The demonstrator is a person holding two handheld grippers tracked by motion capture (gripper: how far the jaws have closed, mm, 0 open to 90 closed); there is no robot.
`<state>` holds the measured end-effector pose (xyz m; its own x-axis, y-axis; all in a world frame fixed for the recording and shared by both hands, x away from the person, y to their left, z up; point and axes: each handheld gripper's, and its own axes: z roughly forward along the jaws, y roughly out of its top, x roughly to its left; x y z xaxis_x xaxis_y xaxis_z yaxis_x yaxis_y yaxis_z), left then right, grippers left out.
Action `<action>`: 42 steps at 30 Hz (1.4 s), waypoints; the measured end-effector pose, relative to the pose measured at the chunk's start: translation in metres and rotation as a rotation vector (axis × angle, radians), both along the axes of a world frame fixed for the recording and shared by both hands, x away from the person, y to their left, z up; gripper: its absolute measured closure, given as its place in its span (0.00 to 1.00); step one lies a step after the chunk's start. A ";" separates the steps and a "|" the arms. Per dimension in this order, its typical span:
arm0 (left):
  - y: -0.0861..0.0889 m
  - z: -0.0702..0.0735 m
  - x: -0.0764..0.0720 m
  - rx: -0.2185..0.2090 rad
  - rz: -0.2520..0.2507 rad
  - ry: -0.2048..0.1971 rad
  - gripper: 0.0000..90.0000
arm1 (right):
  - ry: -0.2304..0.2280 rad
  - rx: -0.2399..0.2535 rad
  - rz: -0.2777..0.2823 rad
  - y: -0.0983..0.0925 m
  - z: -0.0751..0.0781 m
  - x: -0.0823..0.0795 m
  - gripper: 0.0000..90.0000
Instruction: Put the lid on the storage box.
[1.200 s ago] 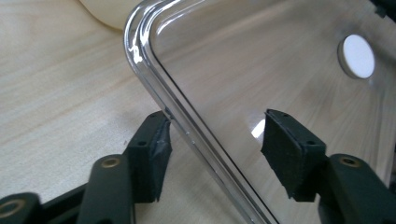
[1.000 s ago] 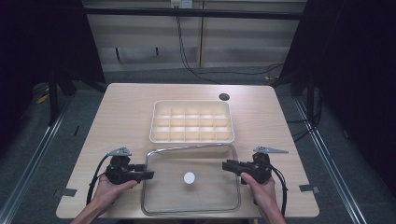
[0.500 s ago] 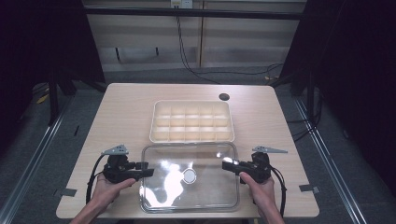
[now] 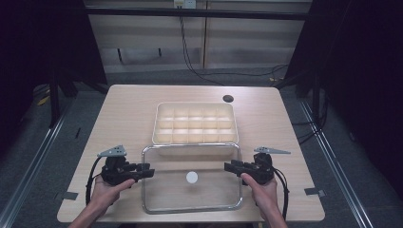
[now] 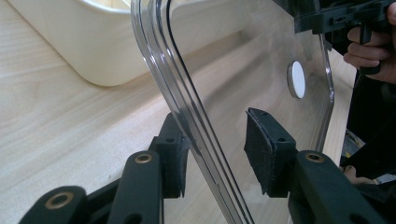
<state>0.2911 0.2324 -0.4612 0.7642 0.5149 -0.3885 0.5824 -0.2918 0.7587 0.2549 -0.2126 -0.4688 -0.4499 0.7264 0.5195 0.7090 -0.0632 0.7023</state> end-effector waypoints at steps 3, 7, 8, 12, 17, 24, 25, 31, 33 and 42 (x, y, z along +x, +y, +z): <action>0.001 0.004 0.000 -0.017 0.003 -0.009 0.71 | -0.008 0.001 -0.003 0.000 0.003 0.001 0.60; 0.003 0.010 0.000 -0.030 0.013 -0.020 0.73 | -0.027 0.008 -0.013 0.001 0.008 0.002 0.60; 0.003 0.010 0.001 -0.034 0.018 -0.021 0.73 | -0.027 0.014 -0.016 0.002 0.010 0.004 0.60; 0.003 0.015 0.002 -0.030 0.025 -0.036 0.74 | -0.030 0.014 -0.017 0.002 0.012 0.005 0.61; 0.000 0.019 0.002 -0.030 0.027 -0.060 0.76 | -0.032 0.023 -0.019 -0.001 0.015 0.007 0.61; 0.001 0.027 0.004 -0.066 0.022 -0.073 0.77 | -0.053 0.028 -0.018 -0.003 0.025 0.008 0.61; 0.001 0.029 0.005 -0.062 0.021 -0.079 0.76 | -0.059 0.030 -0.019 -0.003 0.027 0.009 0.61; -0.002 0.040 0.011 -0.050 0.032 -0.097 0.76 | -0.079 0.035 -0.024 -0.004 0.034 0.013 0.61; -0.002 0.043 0.015 -0.057 0.030 -0.100 0.76 | -0.089 0.039 -0.024 -0.004 0.036 0.015 0.61; -0.004 0.051 0.024 -0.075 0.043 -0.120 0.75 | -0.097 0.056 -0.044 -0.005 0.045 0.025 0.61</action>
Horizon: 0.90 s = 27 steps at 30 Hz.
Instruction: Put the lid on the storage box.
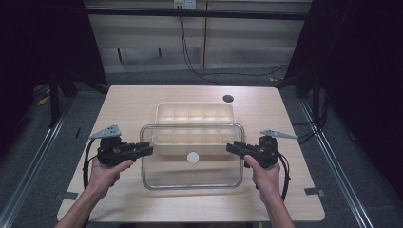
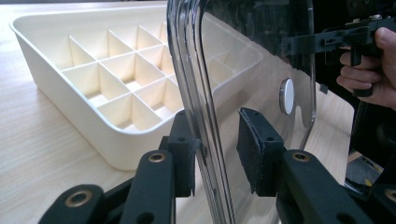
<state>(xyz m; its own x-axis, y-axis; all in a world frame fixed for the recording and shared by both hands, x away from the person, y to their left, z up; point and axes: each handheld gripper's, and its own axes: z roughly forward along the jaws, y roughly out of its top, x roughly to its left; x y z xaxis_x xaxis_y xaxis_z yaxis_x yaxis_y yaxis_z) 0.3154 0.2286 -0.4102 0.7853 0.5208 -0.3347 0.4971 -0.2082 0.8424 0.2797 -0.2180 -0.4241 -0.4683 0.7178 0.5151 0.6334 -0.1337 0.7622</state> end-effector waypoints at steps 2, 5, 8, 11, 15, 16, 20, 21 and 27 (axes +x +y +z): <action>0.000 0.003 0.001 0.008 0.005 -0.007 0.75 | 0.000 -0.003 0.000 0.000 0.001 0.001 0.61; 0.000 0.007 0.005 -0.004 0.010 -0.010 0.75 | -0.009 0.000 -0.002 0.000 0.006 0.005 0.61; 0.001 0.012 0.007 -0.004 0.015 -0.023 0.75 | -0.024 0.001 0.004 0.001 0.013 0.011 0.61; 0.003 0.017 0.011 -0.013 0.013 -0.030 0.75 | -0.032 0.008 0.007 0.001 0.016 0.014 0.62; 0.002 0.021 0.018 -0.006 0.036 -0.028 0.75 | -0.044 0.001 0.009 0.002 0.022 0.022 0.62; 0.002 0.022 0.019 -0.003 0.034 -0.029 0.75 | -0.042 0.001 0.007 0.003 0.023 0.023 0.62; 0.002 0.024 0.023 0.000 0.040 -0.031 0.75 | -0.043 0.001 0.005 0.003 0.026 0.029 0.62; 0.002 0.025 0.025 0.001 0.042 -0.033 0.75 | -0.043 0.001 0.005 0.003 0.026 0.029 0.62; -0.002 0.032 0.032 0.008 0.051 -0.045 0.74 | -0.054 -0.010 -0.021 0.004 0.032 0.039 0.59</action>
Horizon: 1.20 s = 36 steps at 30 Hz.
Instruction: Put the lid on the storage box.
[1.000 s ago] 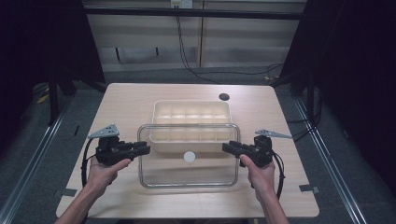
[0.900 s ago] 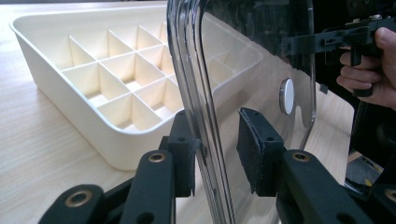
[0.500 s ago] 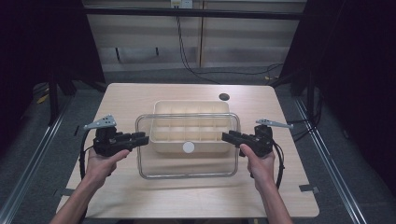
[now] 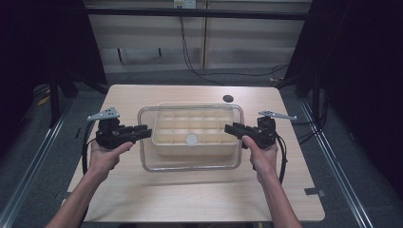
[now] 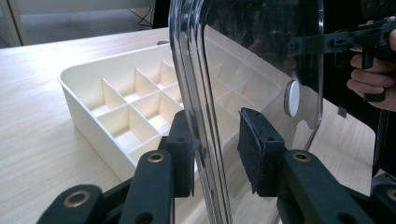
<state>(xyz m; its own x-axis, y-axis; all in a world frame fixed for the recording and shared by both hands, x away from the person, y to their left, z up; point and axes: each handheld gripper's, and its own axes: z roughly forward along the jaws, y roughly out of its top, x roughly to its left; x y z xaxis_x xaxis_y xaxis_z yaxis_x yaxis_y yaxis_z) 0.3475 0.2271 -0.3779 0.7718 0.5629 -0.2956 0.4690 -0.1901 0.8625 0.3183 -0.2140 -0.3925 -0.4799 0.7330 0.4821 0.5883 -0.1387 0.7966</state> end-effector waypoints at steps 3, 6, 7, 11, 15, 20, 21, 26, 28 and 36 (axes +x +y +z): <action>-0.001 0.003 0.008 -0.013 0.005 0.003 0.74 | -0.006 -0.001 0.000 -0.001 0.004 0.004 0.59; -0.003 0.004 0.016 -0.010 0.016 0.009 0.74 | -0.003 -0.015 -0.004 -0.001 0.007 0.011 0.59; -0.004 0.005 0.019 -0.006 0.024 0.003 0.74 | 0.006 -0.020 -0.002 -0.001 0.008 0.015 0.59; -0.006 0.009 0.022 -0.008 0.025 -0.003 0.74 | -0.001 -0.016 0.002 -0.003 0.010 0.020 0.59; -0.009 0.015 0.028 -0.007 0.030 -0.012 0.74 | -0.012 -0.011 -0.006 -0.005 0.013 0.024 0.58; -0.013 0.020 0.034 -0.006 0.023 -0.025 0.74 | -0.006 -0.003 -0.016 -0.008 0.016 0.027 0.58; -0.014 0.021 0.035 -0.006 0.025 -0.028 0.74 | -0.006 -0.003 -0.019 -0.009 0.018 0.029 0.58; -0.017 0.028 0.042 -0.008 0.035 -0.037 0.74 | -0.026 -0.008 -0.031 -0.011 0.026 0.035 0.58; -0.018 0.029 0.046 -0.012 0.042 -0.040 0.73 | -0.029 -0.005 -0.034 -0.012 0.027 0.039 0.58; -0.020 0.025 0.060 -0.011 0.076 -0.024 0.73 | -0.011 0.030 -0.054 -0.012 0.018 0.058 0.57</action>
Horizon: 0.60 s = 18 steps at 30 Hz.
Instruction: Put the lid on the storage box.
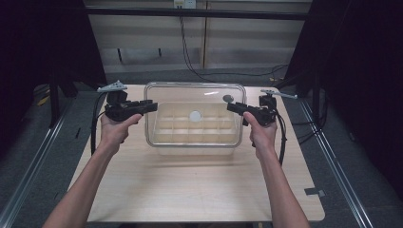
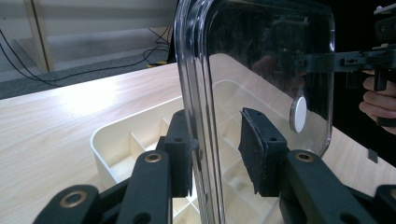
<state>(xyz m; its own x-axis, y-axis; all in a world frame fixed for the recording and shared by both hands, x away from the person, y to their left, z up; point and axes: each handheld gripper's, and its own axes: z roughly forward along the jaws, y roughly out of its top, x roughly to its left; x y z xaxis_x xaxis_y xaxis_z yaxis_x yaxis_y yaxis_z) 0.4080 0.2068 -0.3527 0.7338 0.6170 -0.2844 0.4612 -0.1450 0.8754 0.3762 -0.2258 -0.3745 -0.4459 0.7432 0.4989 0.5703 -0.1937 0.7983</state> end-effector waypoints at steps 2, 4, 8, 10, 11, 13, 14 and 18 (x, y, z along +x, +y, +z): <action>-0.002 -0.001 0.002 0.017 -0.002 0.007 0.73 | 0.010 0.003 0.001 0.000 -0.002 0.003 0.57; -0.004 -0.002 0.002 0.024 -0.001 0.007 0.72 | 0.018 0.006 0.000 -0.002 -0.004 0.007 0.56; -0.006 -0.008 0.008 0.024 0.002 0.023 0.72 | 0.019 0.004 -0.011 -0.004 -0.004 0.012 0.56; -0.006 -0.011 0.010 0.032 0.004 0.027 0.72 | 0.020 -0.004 -0.011 -0.003 -0.005 0.013 0.56; -0.006 -0.012 0.011 0.031 0.008 0.031 0.72 | 0.019 -0.009 -0.009 -0.003 -0.006 0.013 0.56; -0.006 -0.014 0.014 0.030 0.010 0.040 0.71 | 0.031 -0.010 -0.012 -0.002 -0.009 0.017 0.56; -0.006 -0.015 0.015 0.032 0.008 0.040 0.71 | 0.031 -0.010 -0.012 -0.002 -0.009 0.017 0.56; -0.005 -0.020 0.021 0.026 0.016 0.053 0.70 | 0.047 -0.013 -0.013 -0.001 -0.013 0.023 0.57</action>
<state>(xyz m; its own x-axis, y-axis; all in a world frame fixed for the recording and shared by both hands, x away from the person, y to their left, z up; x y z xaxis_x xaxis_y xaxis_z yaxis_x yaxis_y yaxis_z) 0.4289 0.2013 -0.3723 0.7078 0.6364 -0.3066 0.5095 -0.1594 0.8455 0.3997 -0.2264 -0.3880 -0.4124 0.7552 0.5095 0.6045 -0.1916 0.7732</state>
